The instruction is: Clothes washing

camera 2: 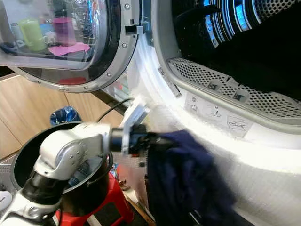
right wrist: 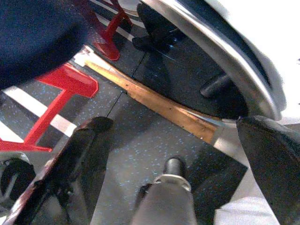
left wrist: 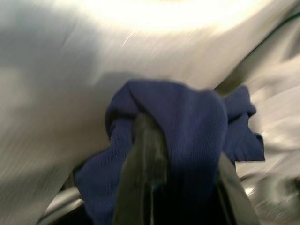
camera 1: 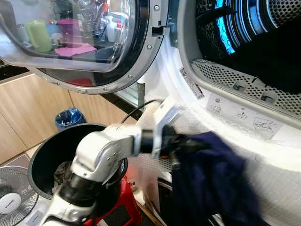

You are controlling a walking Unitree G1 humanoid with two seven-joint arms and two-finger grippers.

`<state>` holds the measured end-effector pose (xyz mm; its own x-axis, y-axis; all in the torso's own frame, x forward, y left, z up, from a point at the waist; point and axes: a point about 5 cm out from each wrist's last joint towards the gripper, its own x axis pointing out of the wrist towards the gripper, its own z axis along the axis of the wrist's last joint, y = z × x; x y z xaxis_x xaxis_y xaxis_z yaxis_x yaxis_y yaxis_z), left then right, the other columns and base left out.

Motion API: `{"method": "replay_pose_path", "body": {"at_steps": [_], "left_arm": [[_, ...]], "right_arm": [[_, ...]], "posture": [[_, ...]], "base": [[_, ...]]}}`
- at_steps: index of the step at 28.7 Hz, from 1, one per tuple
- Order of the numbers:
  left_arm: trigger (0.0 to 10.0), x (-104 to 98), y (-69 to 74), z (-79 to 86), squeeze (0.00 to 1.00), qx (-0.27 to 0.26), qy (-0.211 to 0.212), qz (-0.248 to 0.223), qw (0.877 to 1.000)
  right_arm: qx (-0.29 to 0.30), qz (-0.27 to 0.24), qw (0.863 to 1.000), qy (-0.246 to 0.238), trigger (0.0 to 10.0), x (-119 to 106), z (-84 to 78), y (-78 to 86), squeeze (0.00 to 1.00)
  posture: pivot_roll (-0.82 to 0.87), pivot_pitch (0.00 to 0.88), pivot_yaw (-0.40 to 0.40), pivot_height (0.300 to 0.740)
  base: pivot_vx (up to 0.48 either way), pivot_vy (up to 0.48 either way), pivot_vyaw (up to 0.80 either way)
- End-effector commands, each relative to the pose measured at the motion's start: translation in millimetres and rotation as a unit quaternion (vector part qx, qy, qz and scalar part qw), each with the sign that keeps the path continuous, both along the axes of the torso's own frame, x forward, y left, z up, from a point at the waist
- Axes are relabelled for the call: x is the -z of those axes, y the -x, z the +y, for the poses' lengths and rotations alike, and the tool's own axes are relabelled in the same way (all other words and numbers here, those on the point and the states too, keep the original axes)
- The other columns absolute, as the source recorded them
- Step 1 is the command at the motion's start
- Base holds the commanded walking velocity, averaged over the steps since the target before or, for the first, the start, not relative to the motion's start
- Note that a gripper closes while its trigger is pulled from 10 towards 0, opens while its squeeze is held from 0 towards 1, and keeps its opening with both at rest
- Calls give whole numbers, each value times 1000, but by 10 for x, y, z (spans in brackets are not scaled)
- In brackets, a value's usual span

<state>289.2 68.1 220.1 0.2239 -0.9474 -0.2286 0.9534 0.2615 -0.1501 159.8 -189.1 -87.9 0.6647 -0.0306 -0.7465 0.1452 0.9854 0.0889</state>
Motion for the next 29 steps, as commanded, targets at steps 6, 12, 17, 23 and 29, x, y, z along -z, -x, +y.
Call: {"method": "replay_pose_path", "body": {"at_steps": [6,12,17,23,29], "left_arm": [[0,263,36,159,0,-27,-65,-3,998],[0,345,4,135,0,-41,-65,-1,997],[0,472,60,53,0,-16,-64,20,998],[0,696,87,-89,0,-18,-68,50,996],[0,709,115,-351,0,-18,-35,72,997]], "right_arm": [[-68,-58,996,28,10000,-103,-265,148,0],[-167,-94,982,4,10000,-264,-409,394,1000],[-186,-175,964,-70,10000,-601,-409,359,1000],[-242,-220,932,-156,10000,-1042,-186,315,1000],[-271,-201,927,-165,10000,-1126,32,399,1000]], "posture": [[168,91,-33,740],[148,89,-44,740],[136,82,-44,740],[117,72,-41,740],[105,63,-50,740]], "base": [[0,0,0],[0,0,0],[0,0,0],[0,0,0],[0,0,0]]}}
